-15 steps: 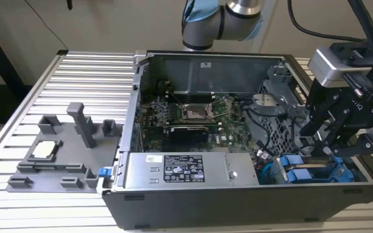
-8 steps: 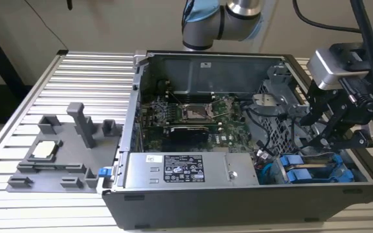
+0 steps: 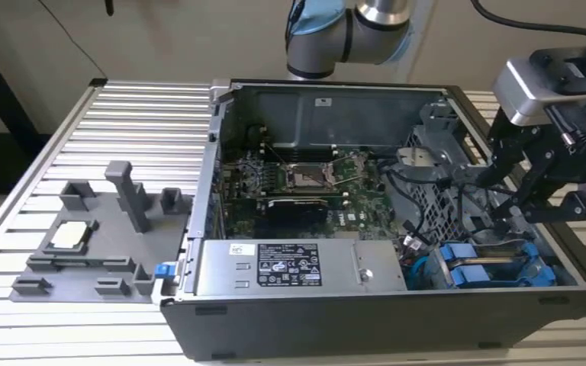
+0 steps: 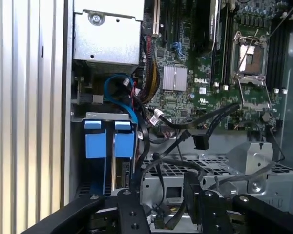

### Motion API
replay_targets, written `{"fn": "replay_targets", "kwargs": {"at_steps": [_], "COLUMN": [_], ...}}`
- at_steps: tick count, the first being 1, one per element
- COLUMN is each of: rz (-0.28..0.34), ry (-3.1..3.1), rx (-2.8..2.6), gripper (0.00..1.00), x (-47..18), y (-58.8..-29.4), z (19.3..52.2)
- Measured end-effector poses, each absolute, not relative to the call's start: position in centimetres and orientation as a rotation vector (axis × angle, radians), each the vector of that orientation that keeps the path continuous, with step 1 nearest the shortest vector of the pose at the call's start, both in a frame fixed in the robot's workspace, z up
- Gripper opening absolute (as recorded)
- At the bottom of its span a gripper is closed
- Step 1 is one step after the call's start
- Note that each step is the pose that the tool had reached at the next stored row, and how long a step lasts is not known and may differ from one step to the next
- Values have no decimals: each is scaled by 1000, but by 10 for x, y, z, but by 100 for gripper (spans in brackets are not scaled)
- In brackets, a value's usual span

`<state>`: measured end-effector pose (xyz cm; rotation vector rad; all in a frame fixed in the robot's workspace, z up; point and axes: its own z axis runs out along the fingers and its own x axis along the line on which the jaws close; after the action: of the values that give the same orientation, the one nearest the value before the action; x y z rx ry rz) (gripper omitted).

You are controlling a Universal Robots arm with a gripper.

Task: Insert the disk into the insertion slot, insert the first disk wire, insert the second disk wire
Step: 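Insert the first disk wire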

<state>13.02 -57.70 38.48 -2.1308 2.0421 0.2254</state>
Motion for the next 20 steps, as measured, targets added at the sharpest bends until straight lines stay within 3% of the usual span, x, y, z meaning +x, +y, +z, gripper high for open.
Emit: {"fn": "replay_targets", "kwargs": {"at_steps": [7,20], "rz": [262,274], "ry": [2039,2046], "rx": [-2123,-2126], "gripper": [47,47], "x": [140,172], "y": [-581,-584], "z": [384,383]}}
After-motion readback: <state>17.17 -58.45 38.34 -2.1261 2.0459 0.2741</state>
